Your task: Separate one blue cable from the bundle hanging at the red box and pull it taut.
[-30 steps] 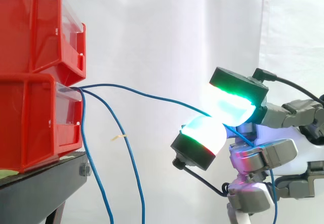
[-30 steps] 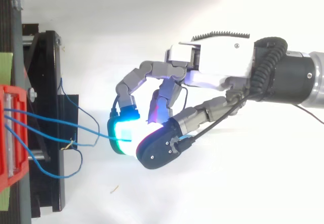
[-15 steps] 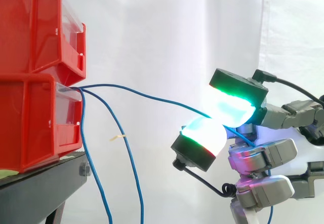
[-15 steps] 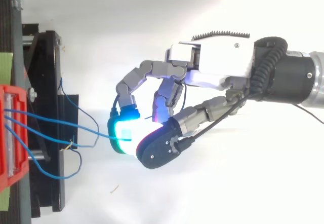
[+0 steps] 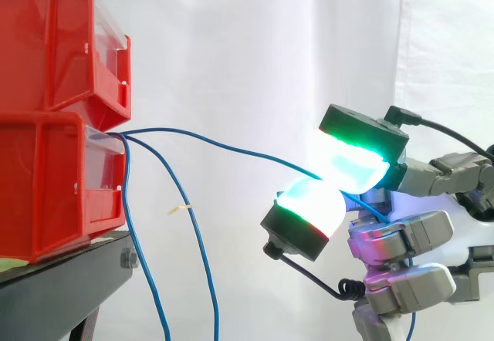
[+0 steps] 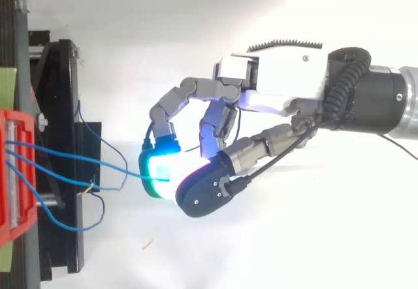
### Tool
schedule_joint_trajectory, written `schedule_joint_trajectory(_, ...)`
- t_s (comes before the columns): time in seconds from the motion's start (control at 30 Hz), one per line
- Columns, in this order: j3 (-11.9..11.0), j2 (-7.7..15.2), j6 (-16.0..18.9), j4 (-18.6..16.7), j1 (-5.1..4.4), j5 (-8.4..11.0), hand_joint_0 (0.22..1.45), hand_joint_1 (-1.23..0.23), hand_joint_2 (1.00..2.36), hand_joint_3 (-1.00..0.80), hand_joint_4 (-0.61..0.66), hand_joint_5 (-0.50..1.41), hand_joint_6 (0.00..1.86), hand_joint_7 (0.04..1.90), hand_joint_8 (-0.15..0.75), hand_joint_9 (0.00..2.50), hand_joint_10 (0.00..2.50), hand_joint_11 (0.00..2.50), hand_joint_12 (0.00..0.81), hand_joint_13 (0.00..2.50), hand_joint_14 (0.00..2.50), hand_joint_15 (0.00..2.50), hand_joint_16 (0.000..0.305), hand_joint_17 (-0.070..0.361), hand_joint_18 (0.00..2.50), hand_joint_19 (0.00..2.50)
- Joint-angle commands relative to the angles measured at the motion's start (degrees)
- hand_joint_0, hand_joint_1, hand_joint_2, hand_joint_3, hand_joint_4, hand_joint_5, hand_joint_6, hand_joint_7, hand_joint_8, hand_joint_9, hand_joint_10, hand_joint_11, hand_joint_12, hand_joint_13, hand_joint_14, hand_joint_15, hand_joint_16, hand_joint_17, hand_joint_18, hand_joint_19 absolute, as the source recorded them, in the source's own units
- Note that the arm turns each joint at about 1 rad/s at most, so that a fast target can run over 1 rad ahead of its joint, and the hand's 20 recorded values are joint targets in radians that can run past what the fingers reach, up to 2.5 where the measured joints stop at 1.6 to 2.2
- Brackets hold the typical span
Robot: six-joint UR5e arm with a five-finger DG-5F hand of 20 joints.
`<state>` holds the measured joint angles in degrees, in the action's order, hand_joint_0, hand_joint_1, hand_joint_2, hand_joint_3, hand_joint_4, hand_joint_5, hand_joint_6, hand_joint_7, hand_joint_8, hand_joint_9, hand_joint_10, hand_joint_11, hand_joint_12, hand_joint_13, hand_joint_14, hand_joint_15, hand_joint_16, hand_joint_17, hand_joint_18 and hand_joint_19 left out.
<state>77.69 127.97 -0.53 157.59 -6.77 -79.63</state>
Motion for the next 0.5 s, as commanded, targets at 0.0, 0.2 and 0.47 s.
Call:
schedule_joint_trajectory(0.0,0.00,0.00,0.00,0.00,0.00,0.00,0.81,-0.86,1.01,-0.28,-0.26,-0.18,0.94,1.24,0.283,1.32,0.74,1.56,0.329,1.36,0.02,1.37,0.036,0.081,0.98,0.88)
schedule_joint_trajectory(0.2,0.00,0.00,0.00,0.00,0.00,0.00,0.81,-0.87,1.01,-0.27,-0.25,-0.18,0.94,1.25,0.275,1.35,0.71,1.60,0.330,1.36,0.02,1.39,0.039,0.088,0.97,0.83)
schedule_joint_trajectory(0.47,0.00,0.00,0.00,0.00,0.00,0.00,0.81,-0.87,1.01,-0.27,-0.25,-0.18,0.94,1.23,0.279,1.35,0.70,1.59,0.331,1.36,0.02,1.36,0.039,0.088,0.97,0.83)
